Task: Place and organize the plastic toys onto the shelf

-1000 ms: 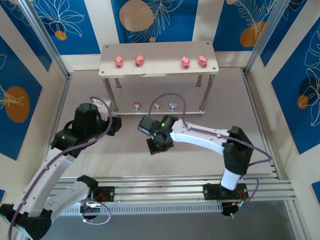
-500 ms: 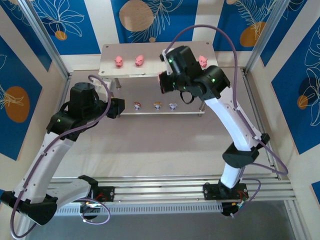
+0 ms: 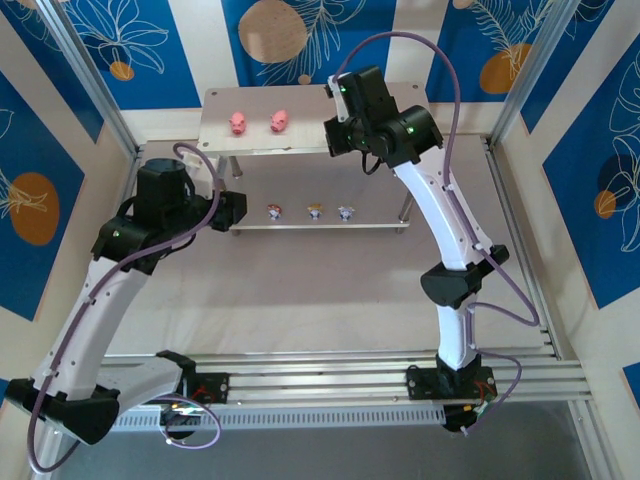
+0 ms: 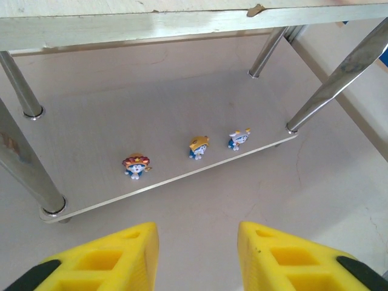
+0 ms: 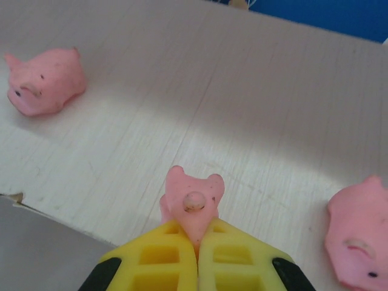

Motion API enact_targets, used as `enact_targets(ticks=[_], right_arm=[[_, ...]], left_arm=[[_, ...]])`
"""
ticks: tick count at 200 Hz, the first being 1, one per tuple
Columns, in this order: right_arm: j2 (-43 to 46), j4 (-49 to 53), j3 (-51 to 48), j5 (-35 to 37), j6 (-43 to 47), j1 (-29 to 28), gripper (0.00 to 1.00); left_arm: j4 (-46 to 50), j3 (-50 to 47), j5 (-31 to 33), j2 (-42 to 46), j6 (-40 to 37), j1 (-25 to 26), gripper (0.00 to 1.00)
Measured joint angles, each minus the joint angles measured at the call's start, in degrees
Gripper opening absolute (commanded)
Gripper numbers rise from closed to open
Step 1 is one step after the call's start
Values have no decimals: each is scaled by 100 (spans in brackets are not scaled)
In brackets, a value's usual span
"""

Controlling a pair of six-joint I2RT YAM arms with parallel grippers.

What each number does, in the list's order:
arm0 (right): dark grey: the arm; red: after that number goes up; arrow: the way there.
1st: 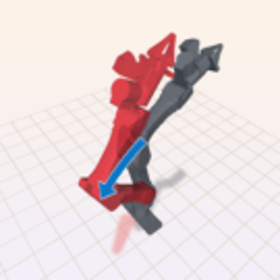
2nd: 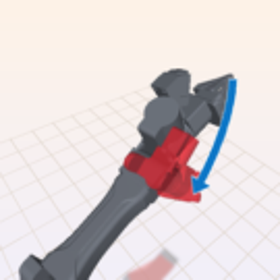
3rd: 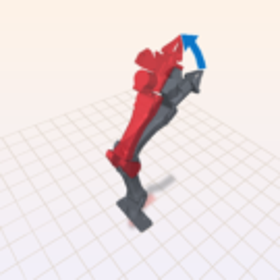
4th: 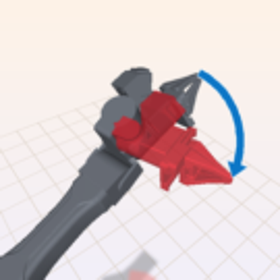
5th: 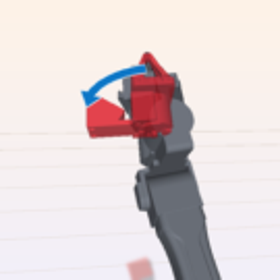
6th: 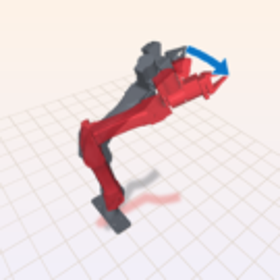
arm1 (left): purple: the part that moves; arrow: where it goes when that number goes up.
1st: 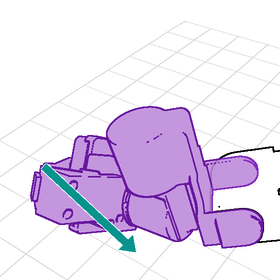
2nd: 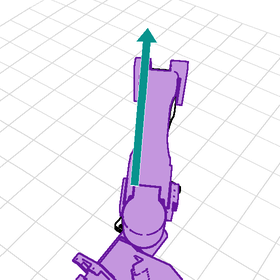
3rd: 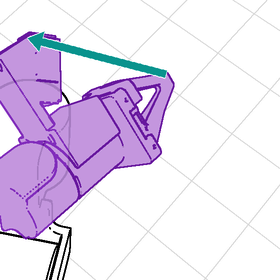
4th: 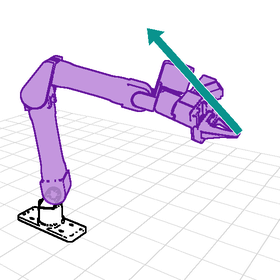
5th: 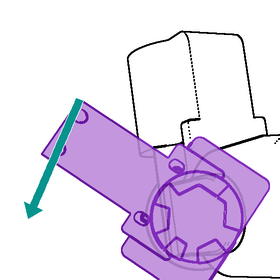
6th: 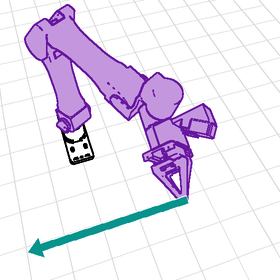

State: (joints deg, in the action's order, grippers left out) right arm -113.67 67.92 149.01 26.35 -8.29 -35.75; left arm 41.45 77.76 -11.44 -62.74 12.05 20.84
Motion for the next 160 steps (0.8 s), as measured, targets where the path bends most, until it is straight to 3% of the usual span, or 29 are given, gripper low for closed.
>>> enact_targets(ticks=[124,160], right_arm=[[-315,-323,114,-127,221,55,8],[-382,-367,170,-129,219,63,26]], left_arm=[[-9,-2,-131,-50,-2,-142,40],[-11,-2,-188,-50,-2,-199,40]])
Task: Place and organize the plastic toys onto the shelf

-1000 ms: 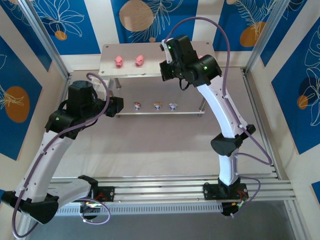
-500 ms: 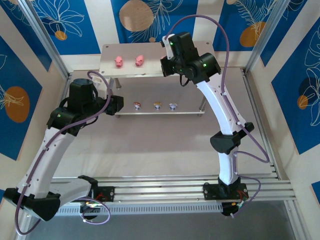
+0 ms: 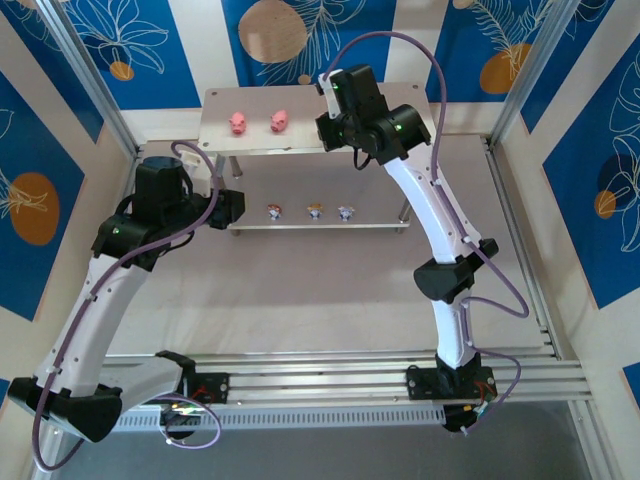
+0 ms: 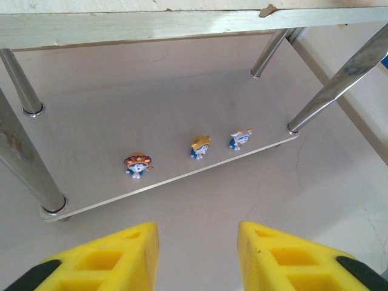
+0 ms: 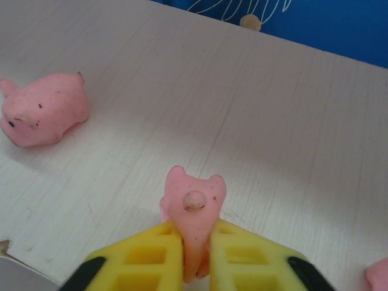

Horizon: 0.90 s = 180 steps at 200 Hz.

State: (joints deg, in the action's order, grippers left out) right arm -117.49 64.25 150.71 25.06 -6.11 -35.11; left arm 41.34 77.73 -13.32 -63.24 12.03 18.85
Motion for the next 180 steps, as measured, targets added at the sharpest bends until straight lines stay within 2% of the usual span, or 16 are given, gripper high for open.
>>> enact_targets(ticks=[16,107,180], right_arm=[[-17,-37,4,0,35,11,32],[-236,-332,57,-63,-39,107,40],[-243,-376,72,-396,-192,260,60]], left_arm=[[-15,0,-20,2,0,-26,40],[-17,-39,-59,15,-20,-140,40],[-20,-48,-94,15,-20,-201,40]])
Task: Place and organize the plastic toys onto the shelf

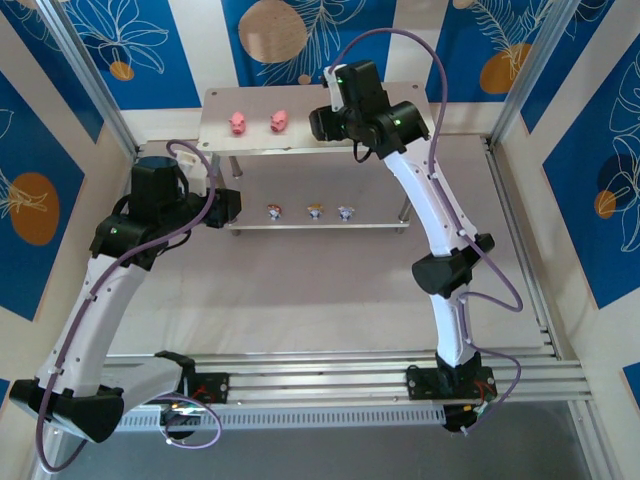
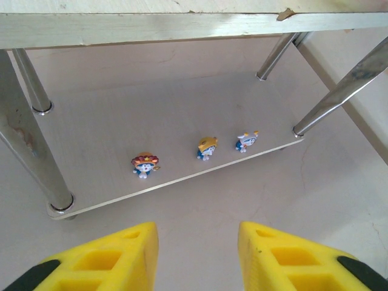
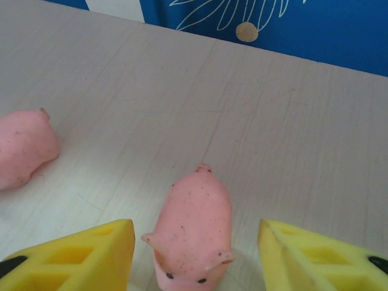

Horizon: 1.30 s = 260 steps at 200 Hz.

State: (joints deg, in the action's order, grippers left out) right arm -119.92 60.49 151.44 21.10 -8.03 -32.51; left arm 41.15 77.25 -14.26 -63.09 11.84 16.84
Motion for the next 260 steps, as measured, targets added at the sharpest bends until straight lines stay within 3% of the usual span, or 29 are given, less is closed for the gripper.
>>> enact_targets(ticks=[66,133,167,200,260], right_arm=[[90,-352,7,-632,-17,-24,65],[782,-638,-66,-667,-15,-164,65],[1565,-887,-1060,-501,-17,-168,65],[2559,-1067,-2291,-505,-138,254,63],[3460,-1305,-3167,-457,-219,450,59]], left_arm=[[-22,0,-39,2,0,-31,40],[-39,55,-50,-7,-24,-76,41],[-61,278,92,-13,-142,-173,44],[-138,470,131,-120,-195,-487,44],[-317,1652,72,-1392,-350,-748,39]])
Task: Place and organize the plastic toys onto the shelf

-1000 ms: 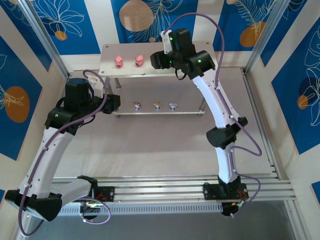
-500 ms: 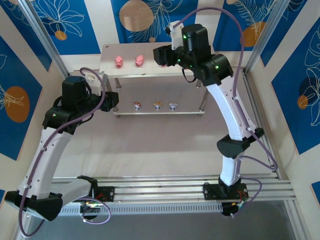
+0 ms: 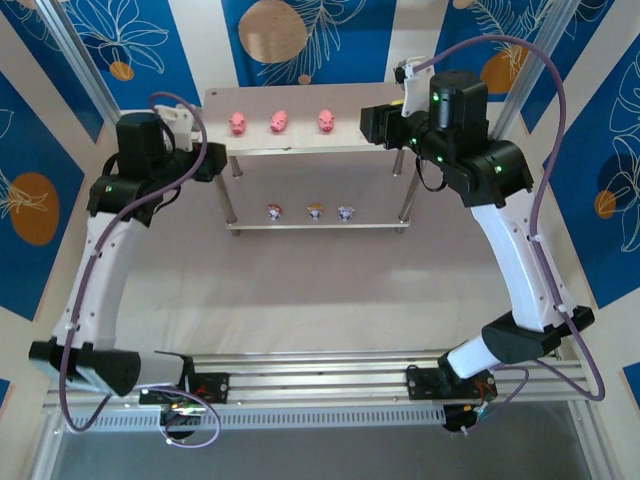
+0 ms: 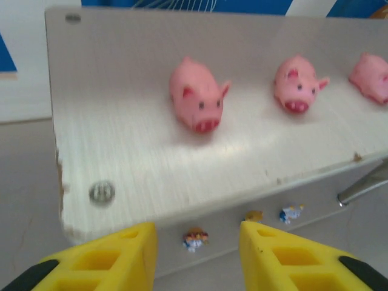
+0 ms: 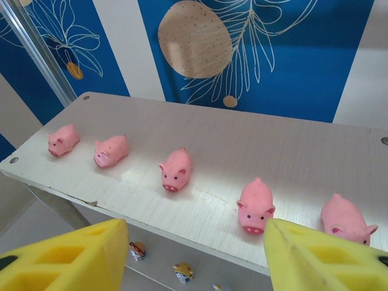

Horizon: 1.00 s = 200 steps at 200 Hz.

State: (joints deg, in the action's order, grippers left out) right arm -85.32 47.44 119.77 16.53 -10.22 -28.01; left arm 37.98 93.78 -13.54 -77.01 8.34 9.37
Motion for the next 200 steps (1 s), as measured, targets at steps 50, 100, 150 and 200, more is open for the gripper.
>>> enact_targets(ticks=[50,100,150,200], right_arm=[[35,-44,-326,-11,-83,24,50],[31,-131,-332,-118,-184,39,50],[31,-179,-455,-181,-238,39,50],[37,-188,-483,-186,-240,39,50]], left_arm=[[-44,1207,-525,-780,-90,0,27],[-627,1860,-1784,-1259,439,0,27],[-870,2677,-2586,-2063,942,0,30],[-304,3598,-2896,-2811,1064,48,30]])
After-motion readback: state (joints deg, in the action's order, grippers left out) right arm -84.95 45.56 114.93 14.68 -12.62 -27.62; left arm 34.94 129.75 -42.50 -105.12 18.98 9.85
